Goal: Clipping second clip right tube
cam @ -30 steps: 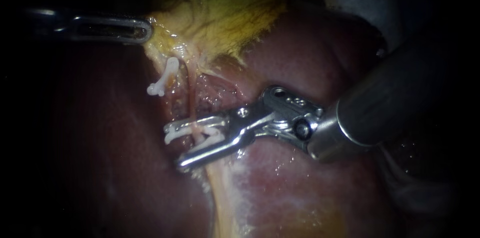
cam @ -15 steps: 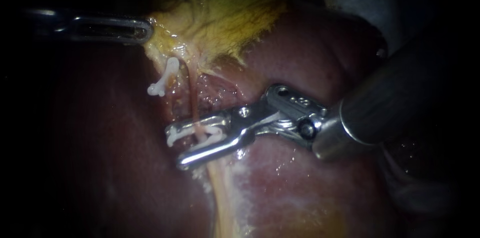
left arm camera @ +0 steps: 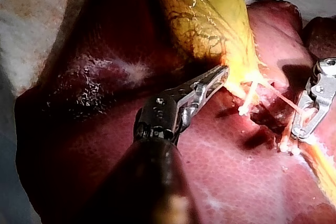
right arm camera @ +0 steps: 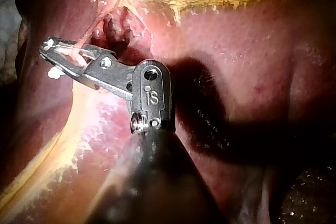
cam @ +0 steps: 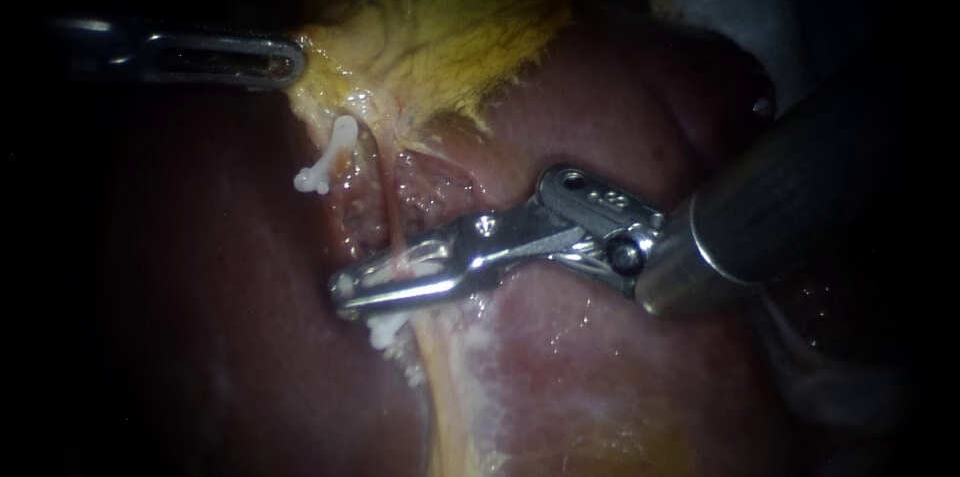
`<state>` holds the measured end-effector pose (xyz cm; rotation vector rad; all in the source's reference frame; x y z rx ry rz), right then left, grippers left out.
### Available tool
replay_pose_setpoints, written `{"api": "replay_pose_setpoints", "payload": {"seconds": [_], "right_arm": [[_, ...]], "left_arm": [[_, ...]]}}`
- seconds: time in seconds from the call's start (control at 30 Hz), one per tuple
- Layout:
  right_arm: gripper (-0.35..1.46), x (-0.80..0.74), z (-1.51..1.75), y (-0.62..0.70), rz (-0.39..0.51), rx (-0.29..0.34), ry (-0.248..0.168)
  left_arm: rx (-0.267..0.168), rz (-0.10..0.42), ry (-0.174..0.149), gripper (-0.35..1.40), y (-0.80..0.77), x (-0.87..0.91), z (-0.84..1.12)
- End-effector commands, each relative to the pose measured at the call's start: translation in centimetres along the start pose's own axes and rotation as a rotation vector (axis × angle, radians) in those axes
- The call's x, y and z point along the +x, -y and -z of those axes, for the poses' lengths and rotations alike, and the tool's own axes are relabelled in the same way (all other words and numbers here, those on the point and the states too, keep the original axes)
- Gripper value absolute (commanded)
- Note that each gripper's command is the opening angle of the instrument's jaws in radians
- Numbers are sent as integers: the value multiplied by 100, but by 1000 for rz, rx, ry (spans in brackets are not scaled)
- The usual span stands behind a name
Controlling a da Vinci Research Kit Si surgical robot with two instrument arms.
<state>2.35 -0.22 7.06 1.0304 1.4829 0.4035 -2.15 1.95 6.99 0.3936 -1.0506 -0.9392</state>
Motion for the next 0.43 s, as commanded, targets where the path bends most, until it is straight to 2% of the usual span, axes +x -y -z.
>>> {"api": "replay_pose_setpoints", "payload": {"seconds": [0.03,0.43], "right_arm": [[-35,0,0,-2,1,-4,7],[-35,-1,3,-4,0,-8,18]], "left_arm": [[0,0,0,-35,0,0,0],[0,0,0,-35,0,0,0]]}}
